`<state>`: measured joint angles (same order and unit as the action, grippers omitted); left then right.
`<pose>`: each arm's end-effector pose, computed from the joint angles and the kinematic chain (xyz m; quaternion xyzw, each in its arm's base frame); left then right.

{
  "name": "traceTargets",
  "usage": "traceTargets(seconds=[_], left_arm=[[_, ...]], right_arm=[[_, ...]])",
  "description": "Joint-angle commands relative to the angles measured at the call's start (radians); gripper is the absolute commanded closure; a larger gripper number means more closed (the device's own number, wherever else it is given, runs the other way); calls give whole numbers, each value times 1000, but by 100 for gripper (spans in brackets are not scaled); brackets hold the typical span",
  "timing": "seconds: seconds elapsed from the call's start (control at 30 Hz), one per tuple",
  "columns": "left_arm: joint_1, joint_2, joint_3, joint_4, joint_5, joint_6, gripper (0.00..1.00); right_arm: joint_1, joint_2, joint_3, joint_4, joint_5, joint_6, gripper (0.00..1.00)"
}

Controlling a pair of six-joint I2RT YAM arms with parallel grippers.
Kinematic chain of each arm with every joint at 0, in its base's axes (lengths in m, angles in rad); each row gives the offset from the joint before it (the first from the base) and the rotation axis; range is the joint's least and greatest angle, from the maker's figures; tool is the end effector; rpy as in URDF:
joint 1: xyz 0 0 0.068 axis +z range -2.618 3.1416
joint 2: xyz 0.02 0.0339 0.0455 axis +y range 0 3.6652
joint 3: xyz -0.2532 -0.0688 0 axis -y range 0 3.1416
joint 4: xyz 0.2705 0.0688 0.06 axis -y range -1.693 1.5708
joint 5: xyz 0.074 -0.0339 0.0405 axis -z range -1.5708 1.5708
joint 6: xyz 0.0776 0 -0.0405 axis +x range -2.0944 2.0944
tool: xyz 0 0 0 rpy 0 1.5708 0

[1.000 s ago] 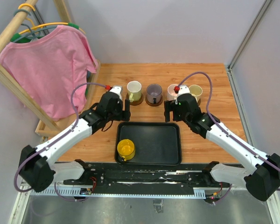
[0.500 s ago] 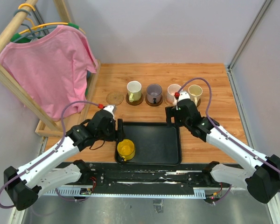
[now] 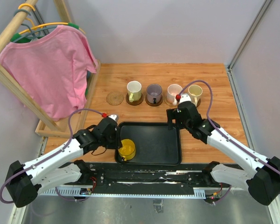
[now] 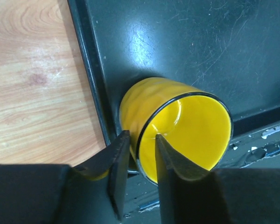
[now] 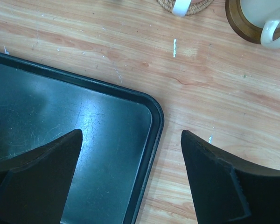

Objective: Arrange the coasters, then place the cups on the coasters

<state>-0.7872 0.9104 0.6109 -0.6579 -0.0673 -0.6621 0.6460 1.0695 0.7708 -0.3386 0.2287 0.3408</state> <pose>0.1646 -0.1578 0.1672 0.0494 0.9516 -0.1760 0.2472 0.2459 0.1634 0.2243 -0.0841 0.8847 0.1220 0.4420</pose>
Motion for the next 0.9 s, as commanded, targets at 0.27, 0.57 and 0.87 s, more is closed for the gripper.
traceTargets(seconds=[0.27,0.57,0.87], left_arm=[[-9,125,3,237,-55,44,77],[-9,275,59,406,-123,108,85],[-9,367,177,444,-153,206,74]], right_arm=[[-2,-4,-9,-9,23,16,12],[-2,6,-9,-10,23,15,12],[-2,22,-3,-2,23,13,12]])
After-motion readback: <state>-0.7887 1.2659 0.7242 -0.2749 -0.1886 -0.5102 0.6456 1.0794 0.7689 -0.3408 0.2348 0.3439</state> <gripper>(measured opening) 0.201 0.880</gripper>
